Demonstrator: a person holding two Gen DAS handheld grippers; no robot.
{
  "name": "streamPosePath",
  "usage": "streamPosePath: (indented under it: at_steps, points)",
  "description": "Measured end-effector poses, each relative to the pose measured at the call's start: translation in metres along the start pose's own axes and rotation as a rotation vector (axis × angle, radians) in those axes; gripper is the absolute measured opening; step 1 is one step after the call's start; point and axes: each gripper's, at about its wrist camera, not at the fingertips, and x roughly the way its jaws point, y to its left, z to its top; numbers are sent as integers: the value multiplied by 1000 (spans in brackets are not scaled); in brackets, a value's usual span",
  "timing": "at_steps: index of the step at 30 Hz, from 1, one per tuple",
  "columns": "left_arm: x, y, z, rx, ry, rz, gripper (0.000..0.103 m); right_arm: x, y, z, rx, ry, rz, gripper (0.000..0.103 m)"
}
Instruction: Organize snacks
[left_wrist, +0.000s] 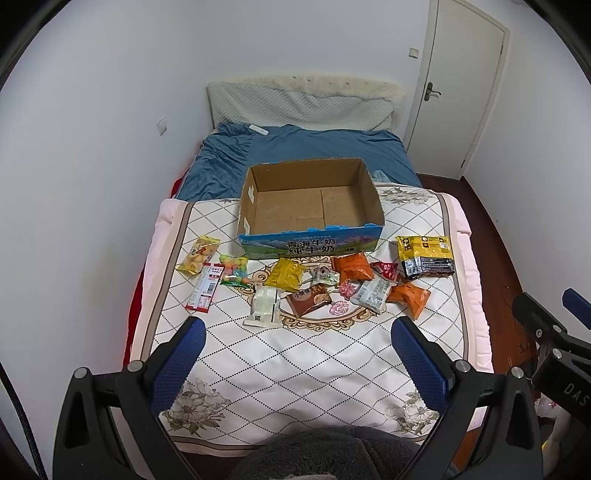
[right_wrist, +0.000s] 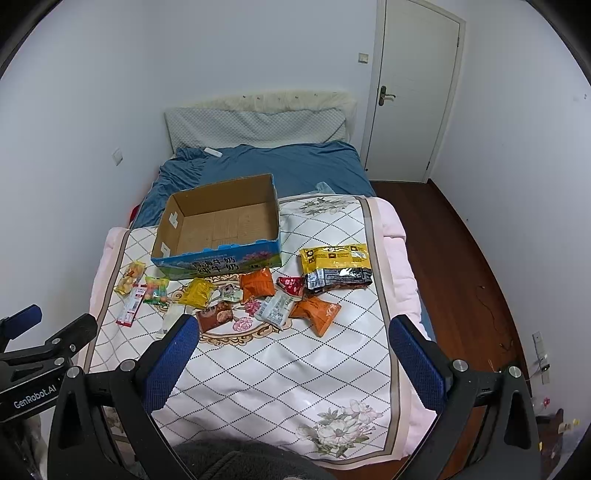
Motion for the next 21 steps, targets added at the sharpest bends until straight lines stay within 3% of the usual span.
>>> streamPosePath:
  at_steps: [21]
  points:
    - [1, 3, 3, -1, 0, -6, 103, -2, 4, 4, 6, -4, 4, 103]
